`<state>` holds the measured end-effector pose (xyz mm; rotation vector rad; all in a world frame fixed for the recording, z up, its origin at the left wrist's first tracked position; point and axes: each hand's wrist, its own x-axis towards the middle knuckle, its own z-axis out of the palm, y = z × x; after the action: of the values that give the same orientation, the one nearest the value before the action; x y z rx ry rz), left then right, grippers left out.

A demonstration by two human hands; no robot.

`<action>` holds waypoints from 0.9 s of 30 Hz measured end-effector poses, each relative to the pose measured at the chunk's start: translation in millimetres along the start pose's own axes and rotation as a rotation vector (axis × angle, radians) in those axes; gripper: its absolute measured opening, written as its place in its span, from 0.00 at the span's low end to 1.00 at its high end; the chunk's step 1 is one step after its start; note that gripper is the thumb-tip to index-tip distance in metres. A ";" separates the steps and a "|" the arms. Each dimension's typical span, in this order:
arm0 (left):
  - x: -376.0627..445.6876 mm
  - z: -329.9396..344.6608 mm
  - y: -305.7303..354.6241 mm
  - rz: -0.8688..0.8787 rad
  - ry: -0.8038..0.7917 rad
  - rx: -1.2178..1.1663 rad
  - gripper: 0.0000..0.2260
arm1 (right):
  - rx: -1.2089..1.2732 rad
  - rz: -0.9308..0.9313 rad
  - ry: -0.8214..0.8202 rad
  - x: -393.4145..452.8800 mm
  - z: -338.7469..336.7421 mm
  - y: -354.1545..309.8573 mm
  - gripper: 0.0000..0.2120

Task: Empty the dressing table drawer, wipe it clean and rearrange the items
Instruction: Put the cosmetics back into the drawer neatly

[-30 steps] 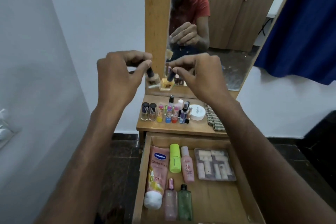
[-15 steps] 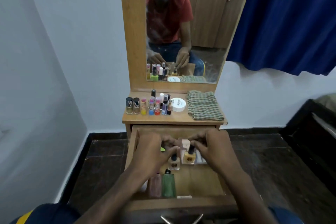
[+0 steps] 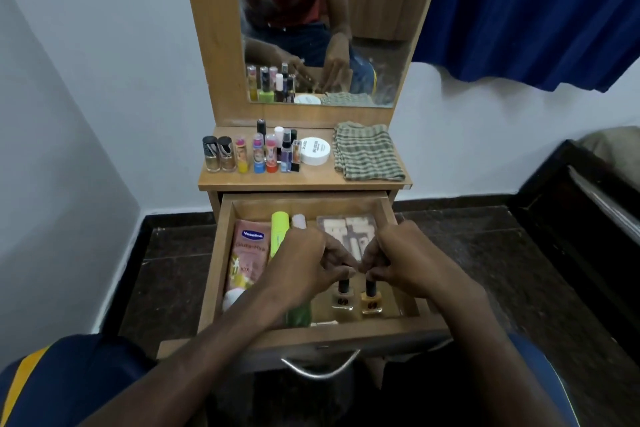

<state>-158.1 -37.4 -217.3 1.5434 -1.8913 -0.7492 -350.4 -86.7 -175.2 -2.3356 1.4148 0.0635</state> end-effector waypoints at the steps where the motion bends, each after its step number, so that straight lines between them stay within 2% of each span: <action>1: 0.5 5.6 1.3 0.018 -0.014 0.000 0.07 | -0.014 0.016 -0.015 -0.7 -0.3 0.9 0.07; 11: -0.5 35.1 10.3 0.035 -0.096 -0.102 0.09 | -0.130 0.102 -0.152 -9.7 -12.4 9.9 0.08; 17: -2.1 32.7 10.0 0.024 -0.213 -0.140 0.11 | -0.137 0.104 -0.195 -12.5 -12.0 15.9 0.08; 20: -2.1 26.3 7.1 -0.033 -0.250 -0.091 0.11 | -0.121 0.082 -0.138 -9.2 -11.9 24.1 0.05; 22: 0.1 26.6 1.1 -0.167 -0.259 -0.047 0.18 | -0.111 0.071 -0.047 -4.9 -9.2 27.3 0.04; 24: -0.1 30.7 -2.5 -0.298 -0.335 -0.096 0.22 | -0.110 0.062 0.049 0.4 -5.1 28.0 0.04; 27: 0.0 40.0 -0.2 -0.292 -0.411 -0.072 0.21 | -0.070 0.051 0.117 4.8 0.1 28.5 0.04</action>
<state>-187.5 -34.9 -244.4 1.7411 -1.9070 -1.3363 -372.6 -102.2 -185.6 -2.3949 1.5517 -0.0098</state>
